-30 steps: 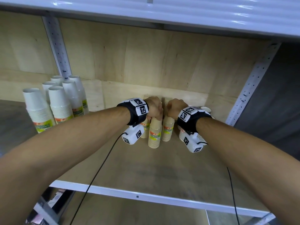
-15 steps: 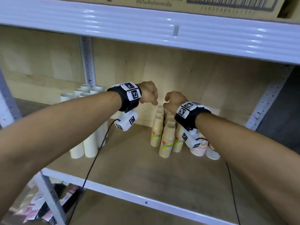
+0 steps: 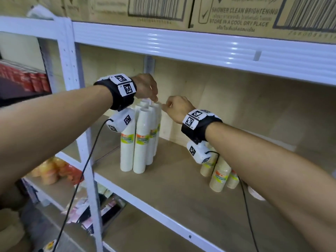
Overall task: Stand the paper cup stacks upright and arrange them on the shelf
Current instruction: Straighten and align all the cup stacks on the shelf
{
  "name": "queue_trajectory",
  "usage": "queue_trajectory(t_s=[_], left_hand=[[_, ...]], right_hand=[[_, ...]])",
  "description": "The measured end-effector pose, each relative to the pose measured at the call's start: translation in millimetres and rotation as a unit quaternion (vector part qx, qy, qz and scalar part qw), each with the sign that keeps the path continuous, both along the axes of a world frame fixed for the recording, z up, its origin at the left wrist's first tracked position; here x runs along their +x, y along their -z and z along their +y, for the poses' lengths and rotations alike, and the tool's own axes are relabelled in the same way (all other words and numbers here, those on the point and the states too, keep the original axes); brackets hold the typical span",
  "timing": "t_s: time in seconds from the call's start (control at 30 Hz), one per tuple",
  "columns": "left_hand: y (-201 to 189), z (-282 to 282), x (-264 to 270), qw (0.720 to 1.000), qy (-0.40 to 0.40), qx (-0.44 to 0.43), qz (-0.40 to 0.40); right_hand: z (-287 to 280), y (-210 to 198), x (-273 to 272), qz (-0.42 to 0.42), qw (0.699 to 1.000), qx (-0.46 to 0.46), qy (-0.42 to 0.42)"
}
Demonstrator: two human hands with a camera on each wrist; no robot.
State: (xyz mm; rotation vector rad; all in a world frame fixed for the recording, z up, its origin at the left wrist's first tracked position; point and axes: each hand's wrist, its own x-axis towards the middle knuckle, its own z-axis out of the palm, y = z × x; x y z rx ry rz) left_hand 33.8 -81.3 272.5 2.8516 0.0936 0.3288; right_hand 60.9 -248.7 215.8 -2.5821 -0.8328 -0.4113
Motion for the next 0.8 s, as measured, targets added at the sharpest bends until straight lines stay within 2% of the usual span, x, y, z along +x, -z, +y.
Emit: queue_trajectory(t_s=[0.13,0.33,0.53,0.8], left_hand=[[8.0,32.8,-15.0,0.999,-0.034,-0.015,0.018],[32.4,58.8,-27.0,0.995,-0.060,-0.058,0.048],[55.9,59.5,-29.3,0.992,-0.057,-0.095,0.055],[62.1,59.7,-35.0,0.992,-0.052,-0.111,0.034]], right_hand=[[32.2,0.0,-6.2,0.015,0.999,0.017,-0.029],[60.9,9.3,-12.8,0.033,0.999,-0.012,-0.023],[73.2,23.6,-14.0,0.045,0.998,-0.011,-0.036],[75.7,22.4,-16.9,0.049,0.998,0.007,-0.037]])
